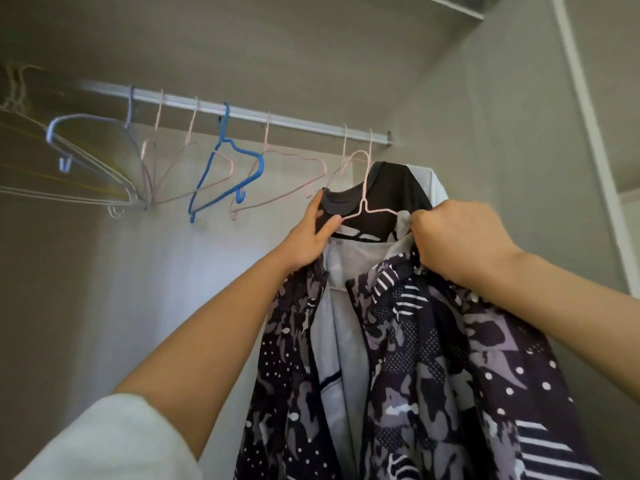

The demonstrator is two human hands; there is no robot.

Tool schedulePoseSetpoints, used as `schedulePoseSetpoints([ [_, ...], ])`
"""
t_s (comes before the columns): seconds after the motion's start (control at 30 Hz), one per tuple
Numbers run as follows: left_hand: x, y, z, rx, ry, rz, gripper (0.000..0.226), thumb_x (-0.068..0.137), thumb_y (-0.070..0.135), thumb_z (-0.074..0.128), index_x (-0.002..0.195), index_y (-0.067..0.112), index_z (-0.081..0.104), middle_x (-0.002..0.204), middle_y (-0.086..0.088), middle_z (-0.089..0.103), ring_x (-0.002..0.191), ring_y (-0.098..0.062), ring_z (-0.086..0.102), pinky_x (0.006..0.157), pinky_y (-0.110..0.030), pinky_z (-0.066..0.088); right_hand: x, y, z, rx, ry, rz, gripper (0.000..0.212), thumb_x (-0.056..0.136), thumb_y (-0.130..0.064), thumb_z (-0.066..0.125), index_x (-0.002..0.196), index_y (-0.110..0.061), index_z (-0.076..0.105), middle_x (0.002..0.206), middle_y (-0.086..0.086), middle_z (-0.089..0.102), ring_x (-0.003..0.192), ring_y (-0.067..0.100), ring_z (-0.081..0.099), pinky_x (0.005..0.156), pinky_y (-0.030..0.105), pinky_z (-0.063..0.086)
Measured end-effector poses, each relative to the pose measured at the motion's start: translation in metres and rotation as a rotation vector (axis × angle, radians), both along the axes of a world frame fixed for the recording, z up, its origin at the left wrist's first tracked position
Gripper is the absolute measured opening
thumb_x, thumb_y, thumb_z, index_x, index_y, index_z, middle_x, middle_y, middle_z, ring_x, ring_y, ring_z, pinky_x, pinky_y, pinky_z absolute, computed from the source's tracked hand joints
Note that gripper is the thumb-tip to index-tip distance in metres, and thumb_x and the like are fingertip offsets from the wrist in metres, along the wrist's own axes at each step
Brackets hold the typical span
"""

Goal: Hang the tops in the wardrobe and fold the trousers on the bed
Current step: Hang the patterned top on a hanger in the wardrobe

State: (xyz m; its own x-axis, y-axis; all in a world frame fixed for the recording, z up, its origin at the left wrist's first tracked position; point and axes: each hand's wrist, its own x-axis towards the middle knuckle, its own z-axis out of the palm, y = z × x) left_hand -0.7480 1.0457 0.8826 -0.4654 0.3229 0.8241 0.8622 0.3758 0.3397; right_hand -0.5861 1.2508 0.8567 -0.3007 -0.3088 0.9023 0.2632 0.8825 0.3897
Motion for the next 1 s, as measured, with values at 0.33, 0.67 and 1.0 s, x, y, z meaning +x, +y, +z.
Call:
schedulePoseSetpoints([
  [0.33,0.007,-0.028,0.008,0.219,0.027,0.014,0.067,0.101,0.040,0.047,0.156,0.036,0.009,0.162,0.002,0.021,0.146,-0.011,0.022,0.116,-0.031,0.022,-0.031,-0.046,0.069,-0.044,-0.020,-0.064,0.025,0.078,0.001,0.057,0.065,-0.013,0.042,0.060,0.002,0.036,0.059,0.028,0.042,0.054,0.032,0.036],
  [0.67,0.032,-0.032,-0.044,-0.008,-0.038,-0.223,0.075,0.074,0.080,0.056,0.139,0.069,0.021,0.146,0.042,0.022,0.133,0.019,0.024,0.103,-0.015,0.027,-0.104,-0.101,0.139,-0.059,0.107,-0.112,0.029,0.090,0.003,0.052,0.114,-0.009,0.064,0.102,0.006,0.066,0.092,0.029,0.066,0.058,0.031,0.041],
  [1.0,-0.011,-0.015,-0.059,0.068,0.014,-0.007,0.113,0.077,0.019,0.075,0.151,0.047,-0.005,0.132,0.006,0.055,0.109,-0.006,0.059,0.094,-0.022,0.049,-0.156,-0.145,0.155,-0.098,0.083,-0.139,0.033,0.075,0.015,0.059,0.099,-0.007,0.067,0.085,0.000,0.059,0.078,0.024,0.066,0.061,0.027,0.054],
])
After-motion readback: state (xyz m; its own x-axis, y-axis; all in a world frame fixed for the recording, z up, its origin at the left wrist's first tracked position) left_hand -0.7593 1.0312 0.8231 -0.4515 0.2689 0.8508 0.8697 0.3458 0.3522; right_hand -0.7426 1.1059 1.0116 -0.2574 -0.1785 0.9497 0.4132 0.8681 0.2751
